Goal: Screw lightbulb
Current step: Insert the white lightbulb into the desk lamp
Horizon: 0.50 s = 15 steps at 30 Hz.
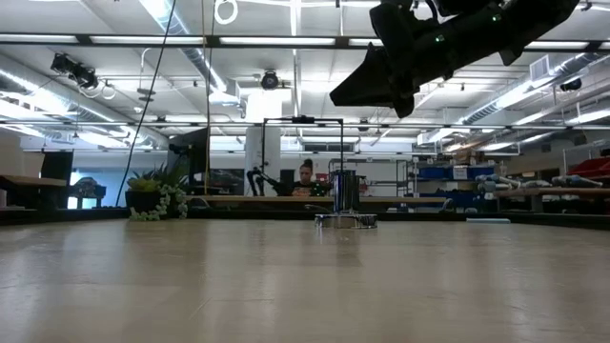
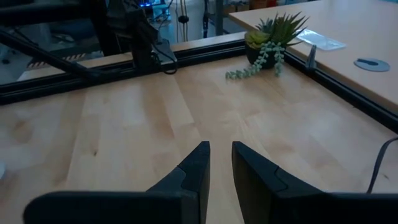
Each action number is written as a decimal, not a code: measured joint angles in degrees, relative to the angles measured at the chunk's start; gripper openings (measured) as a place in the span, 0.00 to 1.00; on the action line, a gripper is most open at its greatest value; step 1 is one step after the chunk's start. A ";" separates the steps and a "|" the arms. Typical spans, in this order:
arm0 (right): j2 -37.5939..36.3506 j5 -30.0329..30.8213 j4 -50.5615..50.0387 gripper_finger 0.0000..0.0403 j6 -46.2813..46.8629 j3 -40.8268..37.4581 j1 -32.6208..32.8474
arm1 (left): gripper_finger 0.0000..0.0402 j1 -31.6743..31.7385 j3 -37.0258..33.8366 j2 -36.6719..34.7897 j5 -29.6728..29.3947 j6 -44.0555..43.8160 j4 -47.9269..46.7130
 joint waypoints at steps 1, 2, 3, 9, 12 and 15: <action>0.00 -0.02 0.01 0.19 -0.01 0.00 0.06 | 0.38 0.01 0.00 0.36 -0.01 0.01 -0.03; 0.00 -0.01 0.01 0.19 -0.03 0.00 0.06 | 0.41 0.02 0.00 0.75 -0.02 0.00 0.00; 0.00 -0.02 0.02 0.19 -0.04 0.00 0.06 | 0.44 0.07 0.00 0.97 -0.09 0.00 -0.09; 0.00 -0.02 0.00 0.19 -0.07 0.00 0.06 | 0.58 0.46 0.00 1.40 -2.86 0.11 -1.10; -0.01 -0.02 0.00 0.19 -0.07 0.00 0.11 | 0.63 0.74 0.00 1.40 -3.85 0.13 -2.40; -0.02 -0.02 -0.02 0.19 -0.09 0.00 0.13 | 0.66 0.72 0.00 1.47 -4.27 0.13 -2.91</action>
